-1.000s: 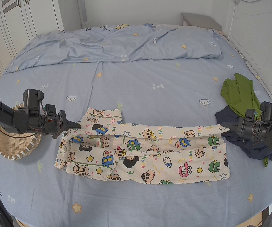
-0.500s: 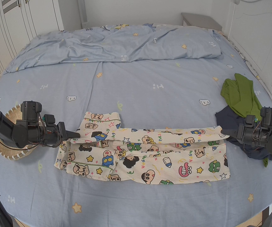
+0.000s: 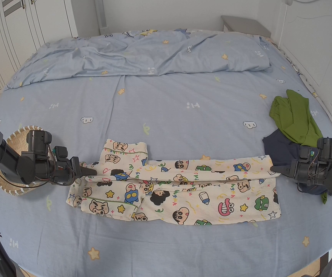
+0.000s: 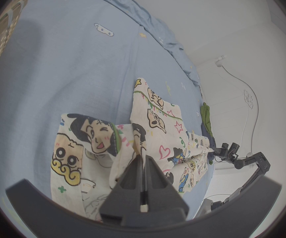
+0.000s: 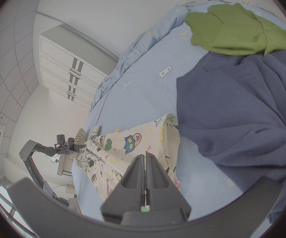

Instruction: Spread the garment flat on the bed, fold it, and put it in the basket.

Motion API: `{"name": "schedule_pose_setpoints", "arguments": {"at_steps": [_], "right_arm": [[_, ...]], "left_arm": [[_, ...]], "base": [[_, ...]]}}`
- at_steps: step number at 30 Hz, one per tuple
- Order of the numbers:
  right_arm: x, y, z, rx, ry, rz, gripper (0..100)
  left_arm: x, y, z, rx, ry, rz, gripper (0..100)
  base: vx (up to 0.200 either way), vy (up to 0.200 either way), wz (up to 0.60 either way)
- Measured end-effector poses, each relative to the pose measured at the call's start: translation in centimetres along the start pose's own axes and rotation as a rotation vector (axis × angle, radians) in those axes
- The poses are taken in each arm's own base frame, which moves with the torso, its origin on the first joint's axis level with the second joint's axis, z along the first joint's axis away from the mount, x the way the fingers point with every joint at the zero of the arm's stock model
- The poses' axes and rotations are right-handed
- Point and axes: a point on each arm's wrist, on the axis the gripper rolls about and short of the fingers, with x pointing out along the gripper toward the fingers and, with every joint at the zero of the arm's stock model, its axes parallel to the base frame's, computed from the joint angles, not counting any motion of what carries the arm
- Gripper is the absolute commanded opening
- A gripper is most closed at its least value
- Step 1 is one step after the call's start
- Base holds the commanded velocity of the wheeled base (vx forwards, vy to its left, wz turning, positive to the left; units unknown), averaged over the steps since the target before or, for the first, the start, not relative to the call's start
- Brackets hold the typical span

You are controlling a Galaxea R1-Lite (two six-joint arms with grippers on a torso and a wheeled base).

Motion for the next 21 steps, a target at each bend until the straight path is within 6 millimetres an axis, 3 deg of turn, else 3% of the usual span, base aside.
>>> {"name": "schedule_pose_setpoints", "arguments": {"at_steps": [9, 10, 21], "right_arm": [[0.2, -0.1, -0.6, 0.006, 0.019, 0.001, 0], [0.2, -0.1, -0.6, 0.004, 0.020, 0.001, 100], [0.1, 0.0, -0.5, -0.002, 0.014, 0.001, 100]], "left_arm": [[0.1, 0.4, 0.0, -0.008, 0.003, 0.007, 0], [0.1, 0.4, 0.0, -0.008, 0.003, 0.007, 100], [-0.9, 0.0, 0.2, -0.005, -0.016, -0.002, 100]], "base": [[0.000, 0.000, 0.00], [0.000, 0.000, 0.00], [0.000, 0.000, 0.00]]}}
